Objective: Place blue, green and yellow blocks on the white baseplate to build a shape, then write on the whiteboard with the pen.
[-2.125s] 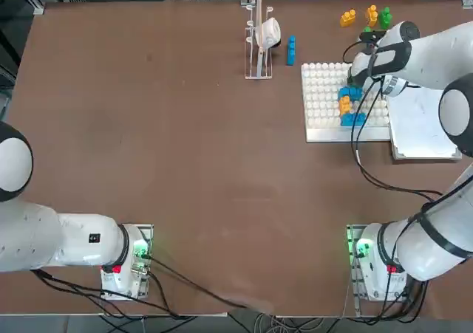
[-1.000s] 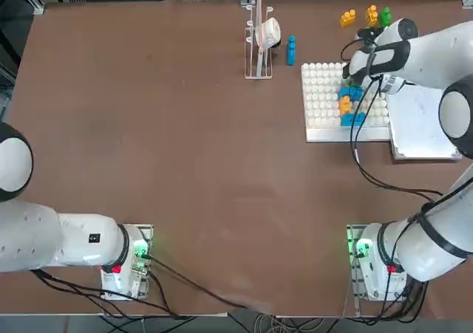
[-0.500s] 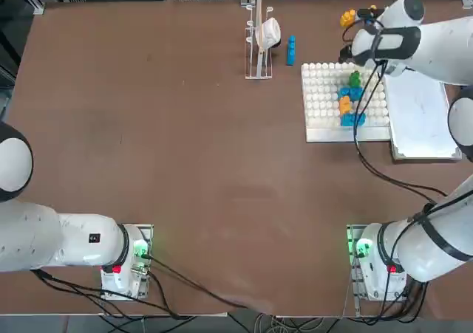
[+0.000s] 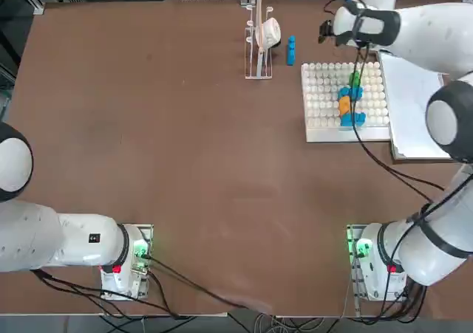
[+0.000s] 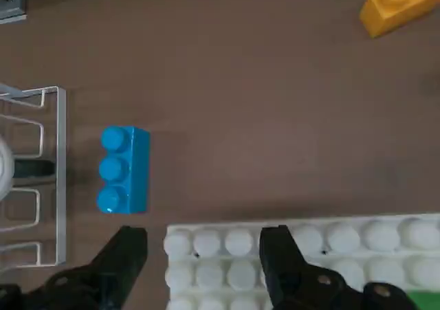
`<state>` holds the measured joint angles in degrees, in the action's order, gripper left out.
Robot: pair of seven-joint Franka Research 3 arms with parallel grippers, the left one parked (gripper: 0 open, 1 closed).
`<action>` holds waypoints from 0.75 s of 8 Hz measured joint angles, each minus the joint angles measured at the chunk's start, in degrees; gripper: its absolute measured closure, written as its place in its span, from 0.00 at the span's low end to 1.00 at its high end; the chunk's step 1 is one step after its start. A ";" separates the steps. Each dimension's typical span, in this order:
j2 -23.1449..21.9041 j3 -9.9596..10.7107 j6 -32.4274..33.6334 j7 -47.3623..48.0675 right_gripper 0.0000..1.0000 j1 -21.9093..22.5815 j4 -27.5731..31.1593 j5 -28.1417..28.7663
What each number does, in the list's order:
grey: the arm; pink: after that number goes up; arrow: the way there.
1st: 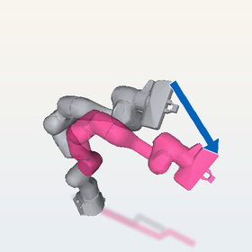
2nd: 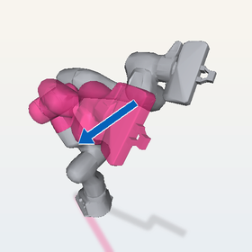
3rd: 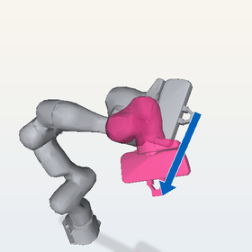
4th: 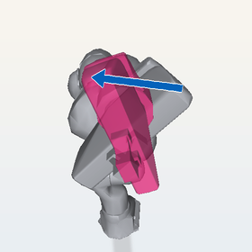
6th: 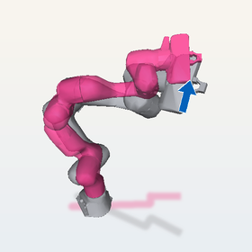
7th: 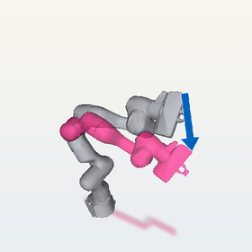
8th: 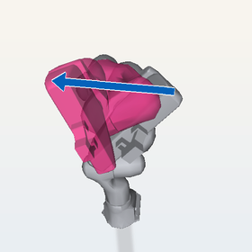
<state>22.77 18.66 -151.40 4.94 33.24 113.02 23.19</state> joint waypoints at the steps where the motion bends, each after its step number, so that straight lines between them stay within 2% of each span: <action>1: 3.54 -0.07 -0.07 4.52 0.00 1.50 -3.37 0.00; 3: 9.29 -0.85 -0.22 12.46 0.00 3.56 -9.68 0.00; 6: 14.14 -1.64 -1.60 17.15 0.00 4.30 -15.10 0.01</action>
<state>36.91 17.03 -153.00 22.10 37.54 97.91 23.20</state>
